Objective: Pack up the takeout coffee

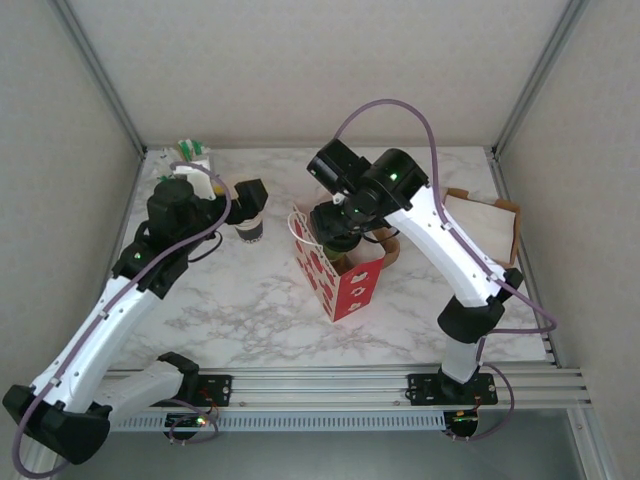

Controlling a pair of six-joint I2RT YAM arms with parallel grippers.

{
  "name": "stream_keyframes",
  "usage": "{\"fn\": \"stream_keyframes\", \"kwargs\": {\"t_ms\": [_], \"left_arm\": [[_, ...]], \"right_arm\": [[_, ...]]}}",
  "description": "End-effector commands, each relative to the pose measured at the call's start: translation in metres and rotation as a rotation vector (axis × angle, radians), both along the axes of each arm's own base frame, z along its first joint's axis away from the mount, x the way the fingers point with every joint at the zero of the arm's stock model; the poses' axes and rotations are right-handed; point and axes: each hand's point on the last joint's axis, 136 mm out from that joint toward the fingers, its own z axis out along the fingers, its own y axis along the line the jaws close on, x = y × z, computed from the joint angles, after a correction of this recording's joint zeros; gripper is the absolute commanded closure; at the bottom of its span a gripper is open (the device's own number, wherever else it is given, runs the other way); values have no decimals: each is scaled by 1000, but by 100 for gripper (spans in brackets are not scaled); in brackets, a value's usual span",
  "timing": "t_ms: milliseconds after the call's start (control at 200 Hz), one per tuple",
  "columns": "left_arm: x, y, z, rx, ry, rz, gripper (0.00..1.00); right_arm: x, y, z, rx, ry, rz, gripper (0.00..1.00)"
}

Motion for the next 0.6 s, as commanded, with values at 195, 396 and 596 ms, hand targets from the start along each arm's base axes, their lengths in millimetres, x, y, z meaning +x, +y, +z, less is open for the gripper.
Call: {"fn": "stream_keyframes", "kwargs": {"t_ms": [195,396,596], "left_arm": [[-28,-10,19,-87,-108,-106,0],[-47,-16,19,-118,-141,-174,0],[-62,-32,15,-135,-148,-265,0]], "right_arm": [[-28,-41,-35,-221,180,-8,26],[-31,-46,-43,-250,203,-10,26],[-32,-49,-50,-272,225,-4,26]]}}
